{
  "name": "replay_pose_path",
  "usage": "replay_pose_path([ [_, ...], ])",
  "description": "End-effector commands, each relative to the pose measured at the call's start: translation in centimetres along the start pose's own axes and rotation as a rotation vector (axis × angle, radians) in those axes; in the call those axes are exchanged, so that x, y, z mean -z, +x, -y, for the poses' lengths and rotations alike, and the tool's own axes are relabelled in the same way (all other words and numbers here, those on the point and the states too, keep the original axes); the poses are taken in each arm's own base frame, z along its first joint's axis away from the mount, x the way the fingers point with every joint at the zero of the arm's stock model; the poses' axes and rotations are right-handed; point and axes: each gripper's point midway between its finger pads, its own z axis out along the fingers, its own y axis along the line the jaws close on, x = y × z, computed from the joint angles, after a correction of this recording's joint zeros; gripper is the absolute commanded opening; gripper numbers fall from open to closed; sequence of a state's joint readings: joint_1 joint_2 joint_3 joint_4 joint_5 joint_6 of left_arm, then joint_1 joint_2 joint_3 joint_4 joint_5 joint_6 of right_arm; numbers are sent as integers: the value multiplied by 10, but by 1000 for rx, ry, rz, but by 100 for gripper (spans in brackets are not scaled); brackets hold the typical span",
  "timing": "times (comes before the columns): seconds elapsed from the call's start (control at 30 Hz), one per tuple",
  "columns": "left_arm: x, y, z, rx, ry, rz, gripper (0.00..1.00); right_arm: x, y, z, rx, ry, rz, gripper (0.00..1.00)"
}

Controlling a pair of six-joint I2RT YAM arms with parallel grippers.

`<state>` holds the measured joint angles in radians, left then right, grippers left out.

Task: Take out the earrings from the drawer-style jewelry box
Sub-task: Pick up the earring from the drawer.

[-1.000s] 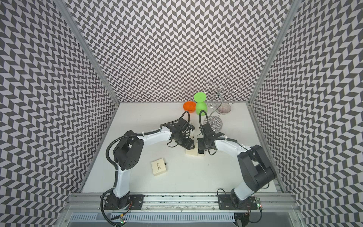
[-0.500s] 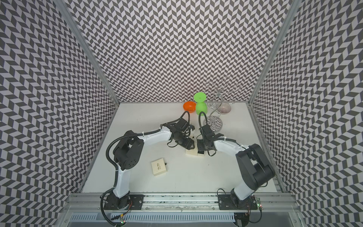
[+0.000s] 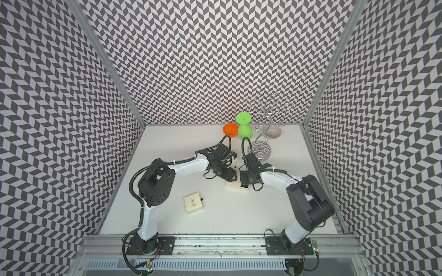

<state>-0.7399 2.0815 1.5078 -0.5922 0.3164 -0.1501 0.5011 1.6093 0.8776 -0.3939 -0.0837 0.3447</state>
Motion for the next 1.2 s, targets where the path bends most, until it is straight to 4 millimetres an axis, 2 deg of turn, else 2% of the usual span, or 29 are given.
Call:
replay_pose_path([
  [0.0, -26, 29, -29, 16, -111, -103, 70, -5, 22, -12, 23, -43, -60, 26],
  [0.13, -26, 29, -29, 15, -111, -102, 70, -9, 17, -12, 29, -33, -50, 22],
  [0.37, -25, 29, -29, 17, -113, -103, 70, -8, 8, -15, 41, -37, -31, 6],
  [0.5, -26, 30, -29, 17, -112, -105, 70, -4, 5, -14, 35, -32, -24, 1],
  [0.8, -27, 31, -28, 17, -108, -109, 70, 20, -14, -3, -44, -46, 51, 0],
  [1.17, -26, 30, -28, 17, -109, -106, 71, 35, -27, 2, -69, -50, 91, 0],
])
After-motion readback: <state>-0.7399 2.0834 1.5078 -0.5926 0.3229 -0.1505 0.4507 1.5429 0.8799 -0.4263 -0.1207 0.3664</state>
